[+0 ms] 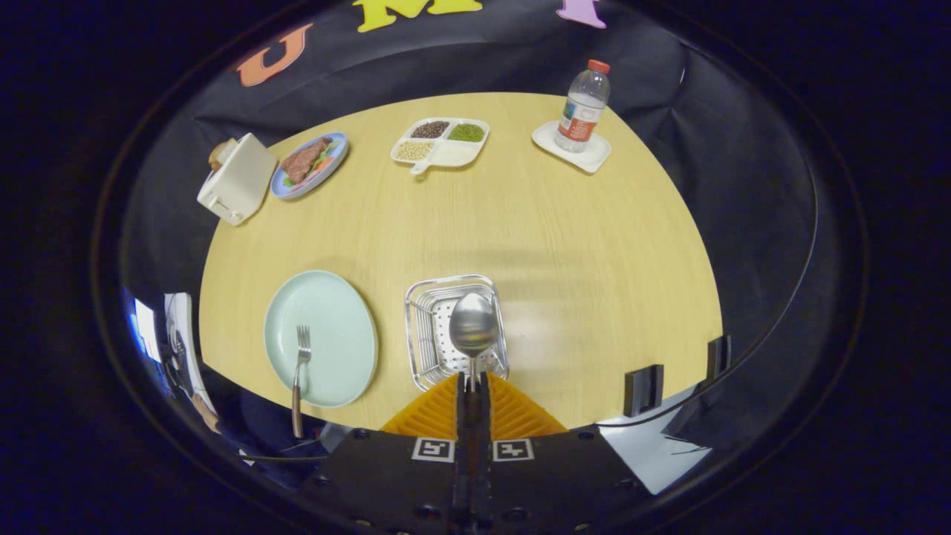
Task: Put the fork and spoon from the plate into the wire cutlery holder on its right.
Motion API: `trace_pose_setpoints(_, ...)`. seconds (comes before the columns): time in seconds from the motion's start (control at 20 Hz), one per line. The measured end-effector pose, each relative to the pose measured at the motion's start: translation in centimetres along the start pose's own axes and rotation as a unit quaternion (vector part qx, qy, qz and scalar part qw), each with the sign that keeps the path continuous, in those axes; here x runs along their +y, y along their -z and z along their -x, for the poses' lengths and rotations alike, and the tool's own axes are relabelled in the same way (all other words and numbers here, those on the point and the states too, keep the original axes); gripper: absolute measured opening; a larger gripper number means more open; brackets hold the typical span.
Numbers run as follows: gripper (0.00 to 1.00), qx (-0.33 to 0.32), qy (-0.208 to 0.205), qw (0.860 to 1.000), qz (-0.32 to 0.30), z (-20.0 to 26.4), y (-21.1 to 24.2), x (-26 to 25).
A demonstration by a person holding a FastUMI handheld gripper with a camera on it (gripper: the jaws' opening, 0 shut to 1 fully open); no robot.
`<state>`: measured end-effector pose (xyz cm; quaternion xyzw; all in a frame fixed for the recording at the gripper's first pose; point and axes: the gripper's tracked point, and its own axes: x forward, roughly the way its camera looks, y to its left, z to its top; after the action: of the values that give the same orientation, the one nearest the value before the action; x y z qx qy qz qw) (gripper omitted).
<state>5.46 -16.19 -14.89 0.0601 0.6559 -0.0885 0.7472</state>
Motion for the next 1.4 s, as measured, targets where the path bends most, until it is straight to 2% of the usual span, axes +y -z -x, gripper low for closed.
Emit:
trace_pose_setpoints(0.2, 0.05, -0.002, -0.008, 1.0, -0.004, 0.2, -0.4, 0.5)
trace_pose_setpoints(0.4, 0.14, -0.024, -0.018, 1.0, -0.005, 1.0, -1.3, 1.2)
trace_pose_setpoints(0.45, 0.19, -0.028, -0.023, 0.999, -0.007, 1.4, -1.3, 1.5)
trace_pose_setpoints(0.55, 0.49, -0.036, -0.028, 0.999, -0.012, 1.8, -1.3, 1.7)
trace_pose_setpoints(0.85, 0.81, -0.073, -0.03, 0.997, -0.011, 3.5, 0.1, 4.0)
trace_pose_setpoints(0.95, 0.85, -0.078, -0.034, 0.996, -0.003, 4.0, 1.5, 5.9)
trace_pose_setpoints(1.15, 0.87, -0.078, -0.041, 0.996, 0.032, 4.4, 4.5, 10.8)
trace_pose_setpoints(1.4, 0.88, -0.053, -0.054, 0.996, 0.052, 2.5, 7.7, 16.8)
